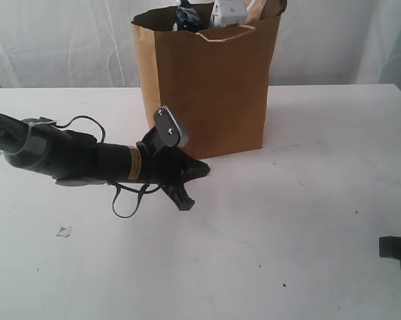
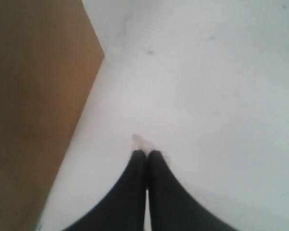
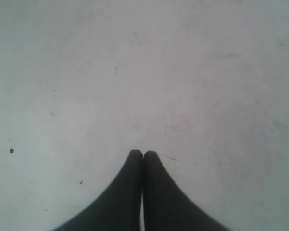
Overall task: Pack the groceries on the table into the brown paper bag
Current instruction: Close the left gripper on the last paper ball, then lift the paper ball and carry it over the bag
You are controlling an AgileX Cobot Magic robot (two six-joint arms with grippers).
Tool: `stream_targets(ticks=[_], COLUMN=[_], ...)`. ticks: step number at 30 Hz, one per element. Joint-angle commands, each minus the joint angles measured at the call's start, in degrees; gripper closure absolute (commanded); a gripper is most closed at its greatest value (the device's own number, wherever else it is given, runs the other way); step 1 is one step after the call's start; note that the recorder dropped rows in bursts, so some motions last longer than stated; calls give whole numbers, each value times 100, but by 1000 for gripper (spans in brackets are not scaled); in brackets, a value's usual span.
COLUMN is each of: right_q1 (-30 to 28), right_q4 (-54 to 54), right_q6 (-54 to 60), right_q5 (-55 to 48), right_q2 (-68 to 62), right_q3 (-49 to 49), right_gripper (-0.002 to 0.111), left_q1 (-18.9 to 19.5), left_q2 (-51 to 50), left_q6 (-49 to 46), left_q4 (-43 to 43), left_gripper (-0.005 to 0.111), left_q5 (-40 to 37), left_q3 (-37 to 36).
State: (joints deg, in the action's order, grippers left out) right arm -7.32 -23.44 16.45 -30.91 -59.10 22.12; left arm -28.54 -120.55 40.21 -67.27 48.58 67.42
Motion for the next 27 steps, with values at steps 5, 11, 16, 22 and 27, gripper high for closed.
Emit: stream_targets(ticks=[5, 11, 16, 22, 27], right_q1=[-4, -4, -4, -4, -4], right_q4=[7, 7, 7, 7, 7], right_q6=[-19, -19, -19, -19, -19], right_q5=[25, 25, 25, 25, -90], right_q2=[11, 11, 11, 11, 11], right_q3=[-46, -46, -46, -46, -46], right_gripper=[108, 108, 108, 108, 108], left_q1=[47, 456, 958, 1573, 1657], left_q2=[1090, 1927, 2578, 2966, 2708], left_q6=[1188, 2566, 2981, 2226, 360], left_q4=[-1079, -2891, -2983, -1253, 994], left_gripper=[107, 107, 107, 107, 107], left_q5=[-449, 19, 272, 285, 793], left_q3=[-4, -4, -4, -4, -4])
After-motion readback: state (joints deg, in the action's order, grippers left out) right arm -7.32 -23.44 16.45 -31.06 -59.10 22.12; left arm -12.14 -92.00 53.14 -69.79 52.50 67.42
